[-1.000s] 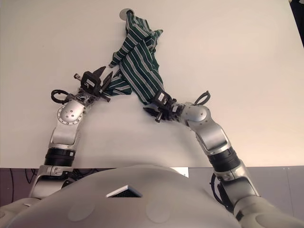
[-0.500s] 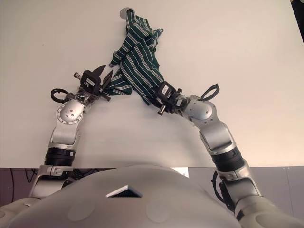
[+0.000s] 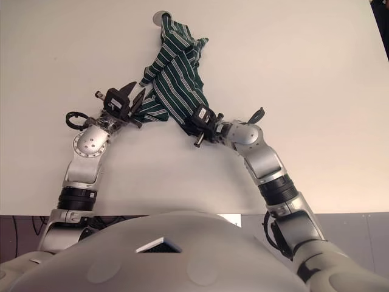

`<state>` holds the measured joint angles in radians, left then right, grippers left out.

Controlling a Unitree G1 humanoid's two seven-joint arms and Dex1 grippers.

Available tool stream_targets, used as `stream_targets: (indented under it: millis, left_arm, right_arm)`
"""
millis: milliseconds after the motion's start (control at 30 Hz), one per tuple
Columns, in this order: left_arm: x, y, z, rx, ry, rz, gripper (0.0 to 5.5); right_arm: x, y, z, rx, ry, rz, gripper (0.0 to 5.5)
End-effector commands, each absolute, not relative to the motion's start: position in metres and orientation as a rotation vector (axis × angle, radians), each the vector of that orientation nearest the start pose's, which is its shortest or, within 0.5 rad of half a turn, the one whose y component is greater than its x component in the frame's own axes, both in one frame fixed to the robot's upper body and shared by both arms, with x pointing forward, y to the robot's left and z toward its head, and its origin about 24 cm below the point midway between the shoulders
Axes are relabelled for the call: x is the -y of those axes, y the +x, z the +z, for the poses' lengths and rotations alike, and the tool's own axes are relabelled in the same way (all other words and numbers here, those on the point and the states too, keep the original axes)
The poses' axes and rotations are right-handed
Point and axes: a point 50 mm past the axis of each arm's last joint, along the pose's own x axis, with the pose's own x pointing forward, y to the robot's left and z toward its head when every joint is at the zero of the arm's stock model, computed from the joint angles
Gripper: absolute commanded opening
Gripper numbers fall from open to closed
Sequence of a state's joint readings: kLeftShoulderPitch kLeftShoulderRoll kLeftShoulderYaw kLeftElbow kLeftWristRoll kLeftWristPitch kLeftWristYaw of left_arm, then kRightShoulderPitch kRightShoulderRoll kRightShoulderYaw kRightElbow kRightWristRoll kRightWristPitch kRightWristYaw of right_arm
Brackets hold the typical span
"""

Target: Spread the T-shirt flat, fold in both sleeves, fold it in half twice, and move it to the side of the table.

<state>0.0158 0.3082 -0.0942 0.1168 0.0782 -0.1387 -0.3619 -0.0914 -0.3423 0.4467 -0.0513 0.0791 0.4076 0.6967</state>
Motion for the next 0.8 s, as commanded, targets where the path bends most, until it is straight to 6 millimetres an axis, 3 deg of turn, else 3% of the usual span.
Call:
stream_targets:
  millis: [33, 167, 267, 433, 533, 633, 800]
  left_arm:
    - [-0.173, 0.248, 0.024, -0.062, 0.379, -0.462, 1.24]
    - [-0.173, 0.251, 0.026, -0.048, 0.373, -0.460, 1.24]
    - [-0.173, 0.253, 0.028, -0.034, 0.376, -0.462, 1.24]
    - [-0.182, 0.243, 0.042, 0.039, 0.386, -0.551, 1.24]
    - [-0.196, 0.237, 0.061, 0.073, 0.572, -0.693, 1.79]
    - [-0.199, 0.231, 0.073, 0.089, 0.694, -0.808, 1.90]
    - [-0.195, 0.211, 0.073, 0.050, 0.785, -0.991, 1.90]
  right_arm:
    - [0.119, 0.180, -0.032, -0.814, -0.260, 1.125, 0.20]
    - [0.134, 0.164, -0.038, -0.872, -0.345, 1.162, 0.02]
    - [0.138, 0.155, -0.026, -0.824, -0.383, 1.210, 0.02]
    - [0.140, 0.151, 0.035, -0.542, -0.325, 1.321, 0.02]
    - [0.141, 0.164, 0.084, -0.301, -0.147, 1.274, 0.00]
    - [0.142, 0.178, 0.107, -0.180, -0.033, 1.217, 0.00]
    - [0.142, 0.189, 0.130, -0.090, 0.078, 1.179, 0.00]
